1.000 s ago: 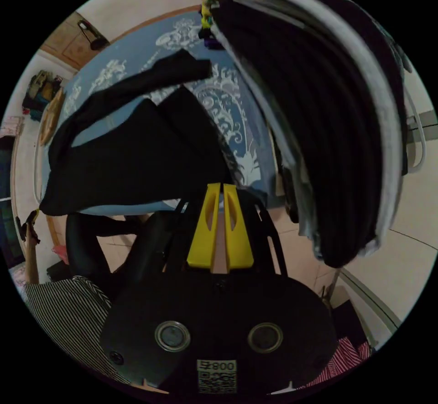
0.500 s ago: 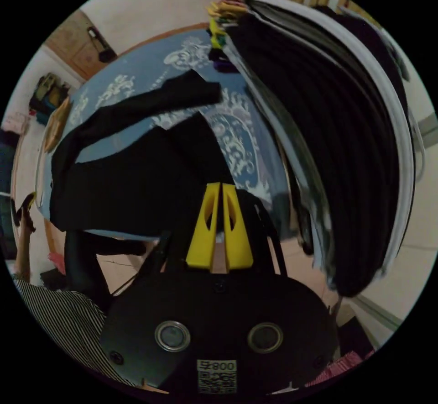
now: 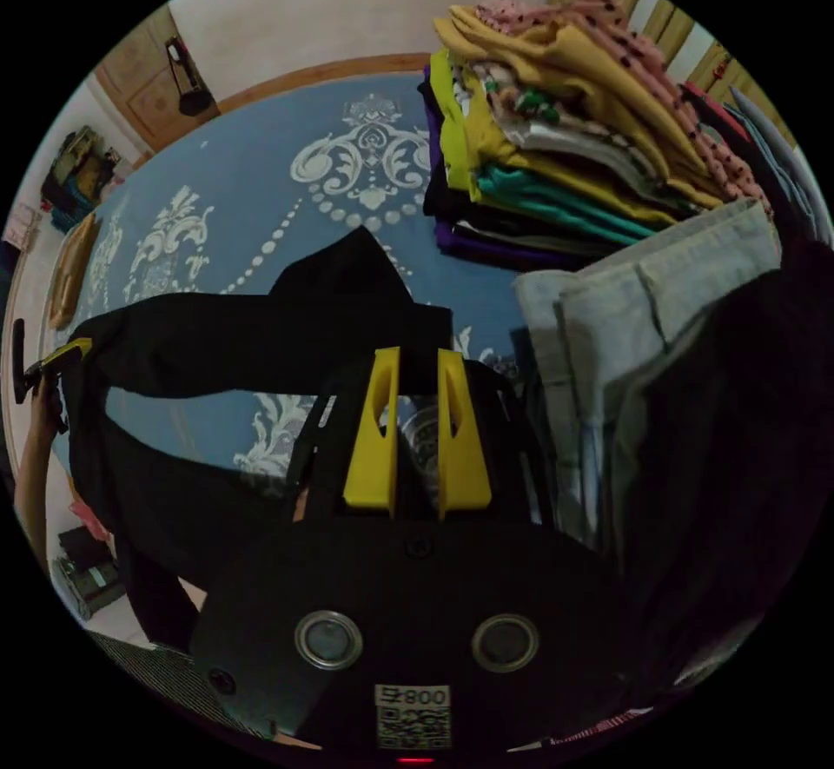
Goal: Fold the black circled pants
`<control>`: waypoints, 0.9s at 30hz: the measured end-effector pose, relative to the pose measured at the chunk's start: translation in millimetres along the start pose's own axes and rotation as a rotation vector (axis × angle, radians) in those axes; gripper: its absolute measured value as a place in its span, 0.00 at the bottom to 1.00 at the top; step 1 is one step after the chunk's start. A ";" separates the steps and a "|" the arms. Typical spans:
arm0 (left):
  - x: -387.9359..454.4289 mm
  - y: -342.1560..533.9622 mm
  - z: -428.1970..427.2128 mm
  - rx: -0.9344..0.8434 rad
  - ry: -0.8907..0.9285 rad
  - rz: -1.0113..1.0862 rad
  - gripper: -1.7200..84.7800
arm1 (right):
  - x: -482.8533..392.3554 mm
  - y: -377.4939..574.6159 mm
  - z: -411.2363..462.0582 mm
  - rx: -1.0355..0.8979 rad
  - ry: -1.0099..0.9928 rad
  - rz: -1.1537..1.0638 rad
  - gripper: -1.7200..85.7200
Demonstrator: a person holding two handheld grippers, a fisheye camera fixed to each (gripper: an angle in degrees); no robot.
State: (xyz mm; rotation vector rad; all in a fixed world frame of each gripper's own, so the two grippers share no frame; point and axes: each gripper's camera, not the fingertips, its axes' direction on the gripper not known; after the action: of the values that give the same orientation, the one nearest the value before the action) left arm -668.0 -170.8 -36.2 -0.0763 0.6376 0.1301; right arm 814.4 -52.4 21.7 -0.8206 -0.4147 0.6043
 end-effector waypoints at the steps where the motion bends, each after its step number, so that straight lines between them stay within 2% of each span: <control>1: 2.6 -4.6 5.0 -0.018 -0.016 -0.001 0.11 | 0.3 -5.6 6.7 -0.032 -0.007 0.015 0.10; 3: 12.4 -17.0 13.1 -0.010 -0.091 -0.003 0.07 | 0.1 -10.2 12.6 -0.051 -0.040 0.034 0.10; 10: 24.1 -29.1 10.1 0.041 -0.059 0.029 0.03 | -22.3 -7.5 -9.2 0.004 0.011 -0.038 0.03; 15: 27.0 -14.3 -25.4 0.219 0.010 0.019 0.02 | -35.0 9.6 -59.5 0.158 -0.031 -0.069 0.02; 21: 19.6 9.5 -73.7 0.416 0.034 -0.001 0.02 | -50.0 46.2 -148.8 0.436 -0.033 -0.111 0.02; 23: 15.9 10.8 -82.4 0.452 0.050 -0.004 0.02 | -58.2 52.6 -176.1 0.532 0.021 -0.138 0.02; 27: 9.5 -5.3 -84.5 0.458 0.043 0.005 0.02 | -68.4 34.9 -188.4 0.566 0.055 -0.173 0.02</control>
State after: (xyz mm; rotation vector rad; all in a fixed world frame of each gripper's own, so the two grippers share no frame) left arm -709.3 -184.5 -109.5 0.3648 0.6968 -0.0146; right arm 856.4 -181.8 -129.6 -0.2560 -0.2404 0.5007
